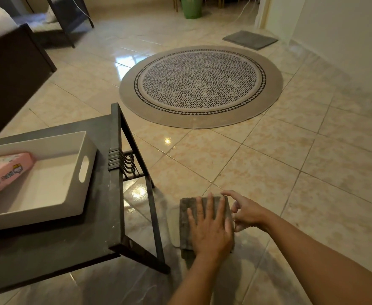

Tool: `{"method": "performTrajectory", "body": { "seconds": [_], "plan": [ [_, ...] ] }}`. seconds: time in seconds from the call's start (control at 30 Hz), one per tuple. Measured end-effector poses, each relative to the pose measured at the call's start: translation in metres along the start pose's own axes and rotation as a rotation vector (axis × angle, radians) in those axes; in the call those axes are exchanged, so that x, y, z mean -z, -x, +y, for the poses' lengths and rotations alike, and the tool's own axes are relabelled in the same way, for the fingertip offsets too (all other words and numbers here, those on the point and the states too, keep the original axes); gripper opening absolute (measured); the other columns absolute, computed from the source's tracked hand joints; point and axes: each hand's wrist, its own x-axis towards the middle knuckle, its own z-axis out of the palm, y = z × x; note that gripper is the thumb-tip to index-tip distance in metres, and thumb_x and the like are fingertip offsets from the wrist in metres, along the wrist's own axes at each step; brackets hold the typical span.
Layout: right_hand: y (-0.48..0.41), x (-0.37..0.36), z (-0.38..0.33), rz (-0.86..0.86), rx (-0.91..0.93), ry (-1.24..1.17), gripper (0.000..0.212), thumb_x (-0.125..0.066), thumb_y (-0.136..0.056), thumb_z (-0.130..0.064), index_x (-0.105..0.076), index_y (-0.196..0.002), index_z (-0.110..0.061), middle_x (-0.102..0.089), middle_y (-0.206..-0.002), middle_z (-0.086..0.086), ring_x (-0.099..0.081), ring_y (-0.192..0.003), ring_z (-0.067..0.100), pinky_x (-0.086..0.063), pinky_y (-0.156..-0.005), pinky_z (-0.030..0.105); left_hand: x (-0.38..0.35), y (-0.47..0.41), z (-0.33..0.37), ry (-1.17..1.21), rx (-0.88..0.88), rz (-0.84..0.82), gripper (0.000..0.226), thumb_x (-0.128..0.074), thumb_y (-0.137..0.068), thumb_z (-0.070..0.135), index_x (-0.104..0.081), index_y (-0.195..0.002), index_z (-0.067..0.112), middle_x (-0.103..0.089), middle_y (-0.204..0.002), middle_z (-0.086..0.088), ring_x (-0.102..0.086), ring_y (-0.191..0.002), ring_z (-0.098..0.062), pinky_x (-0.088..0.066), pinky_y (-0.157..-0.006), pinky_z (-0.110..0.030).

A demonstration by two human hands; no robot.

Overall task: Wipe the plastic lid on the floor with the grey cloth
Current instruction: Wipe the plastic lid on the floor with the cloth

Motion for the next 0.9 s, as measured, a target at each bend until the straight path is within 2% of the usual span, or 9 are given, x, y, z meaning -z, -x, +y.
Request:
{"method": "performTrajectory", "body": {
  "seconds": [0.17, 0.3, 0.43, 0.47, 0.6, 0.67, 0.77, 0.8, 0.9],
  "plan": [
    [0.001, -0.004, 0.002, 0.037, -0.002, -0.008, 0.077, -0.052, -0.088, 0.015, -0.04, -0.143, -0.036, -0.055, -0.092, 0.013, -0.065, -0.07, 0.023, -0.063, -0.073, 0.05, 0.009, 0.001, -0.028, 0.03, 0.233, 0.051, 0.062, -0.015, -0.101, 0.053, 0.026, -0.146, 0.041, 0.031, -0.159, -0.003, 0.038, -0.14, -0.026, 0.024, -0.112, -0.055],
    [0.003, -0.002, 0.001, 0.02, -0.011, -0.05, 0.078, -0.052, -0.087, 0.016, -0.041, -0.143, -0.036, -0.054, -0.091, 0.014, -0.062, -0.064, 0.023, -0.063, -0.071, 0.05, 0.002, 0.006, -0.007, 0.015, -0.017, 0.0, 0.06, -0.013, -0.099, 0.055, 0.022, -0.147, 0.044, 0.026, -0.161, 0.001, 0.035, -0.142, -0.027, 0.024, -0.112, -0.055],
    [0.004, -0.004, 0.003, 0.04, -0.016, -0.036, 0.078, -0.053, -0.087, 0.016, -0.04, -0.144, -0.037, -0.055, -0.092, 0.013, -0.065, -0.068, 0.022, -0.064, -0.07, 0.048, 0.015, -0.005, -0.031, 0.046, 0.254, 0.055, 0.061, -0.02, -0.102, 0.05, 0.018, -0.15, 0.041, 0.025, -0.161, -0.003, 0.032, -0.143, -0.027, 0.022, -0.114, -0.056],
    [0.005, -0.004, 0.002, 0.037, -0.02, -0.033, 0.079, -0.053, -0.087, 0.016, -0.04, -0.144, -0.037, -0.056, -0.093, 0.014, -0.066, -0.07, 0.023, -0.064, -0.07, 0.048, 0.012, 0.001, -0.028, 0.035, 0.256, 0.053, 0.062, -0.018, -0.102, 0.051, 0.02, -0.149, 0.041, 0.027, -0.161, -0.004, 0.035, -0.141, -0.028, 0.024, -0.112, -0.056],
    [0.006, -0.001, -0.001, 0.005, -0.03, -0.076, 0.082, -0.05, -0.085, 0.019, -0.039, -0.146, -0.034, -0.053, -0.089, 0.013, -0.06, -0.066, 0.023, -0.063, -0.073, 0.052, -0.002, 0.006, 0.006, -0.016, 0.001, -0.016, 0.06, -0.007, -0.098, 0.056, 0.025, -0.146, 0.042, 0.031, -0.159, -0.002, 0.036, -0.141, -0.03, 0.023, -0.112, -0.058],
    [0.006, -0.001, 0.0, 0.01, -0.024, -0.052, 0.081, -0.051, -0.086, 0.018, -0.038, -0.147, -0.035, -0.053, -0.09, 0.013, -0.061, -0.067, 0.022, -0.063, -0.071, 0.048, 0.007, -0.012, -0.004, -0.013, 0.043, -0.034, 0.06, -0.015, -0.101, 0.052, 0.025, -0.145, 0.041, 0.029, -0.16, -0.003, 0.031, -0.143, -0.03, 0.018, -0.115, -0.058],
    [0.006, -0.002, 0.001, 0.028, -0.026, -0.063, 0.079, -0.052, -0.088, 0.016, -0.038, -0.147, -0.035, -0.055, -0.095, 0.013, -0.065, -0.07, 0.021, -0.064, -0.07, 0.044, 0.012, -0.008, -0.028, 0.026, 0.27, 0.033, 0.064, -0.022, -0.103, 0.046, 0.026, -0.145, 0.036, 0.031, -0.159, -0.006, 0.034, -0.141, -0.029, 0.019, -0.115, -0.057],
    [0.006, -0.002, 0.0, 0.022, -0.027, -0.063, 0.079, -0.052, -0.088, 0.016, -0.038, -0.147, -0.035, -0.055, -0.096, 0.013, -0.065, -0.071, 0.021, -0.064, -0.07, 0.044, 0.008, 0.0, -0.024, 0.031, 0.273, 0.027, 0.066, -0.022, -0.103, 0.047, 0.026, -0.146, 0.036, 0.034, -0.157, -0.006, 0.038, -0.139, -0.029, 0.022, -0.113, -0.056],
    [0.004, -0.001, 0.0, 0.016, -0.027, -0.082, 0.08, -0.05, -0.086, 0.018, -0.041, -0.145, -0.035, -0.054, -0.092, 0.013, -0.063, -0.064, 0.021, -0.064, -0.068, 0.045, -0.002, 0.011, 0.005, 0.037, 0.104, -0.021, 0.064, -0.017, -0.1, 0.051, 0.025, -0.148, 0.039, 0.04, -0.154, -0.003, 0.044, -0.136, -0.029, 0.029, -0.109, -0.054]
  ]
}}
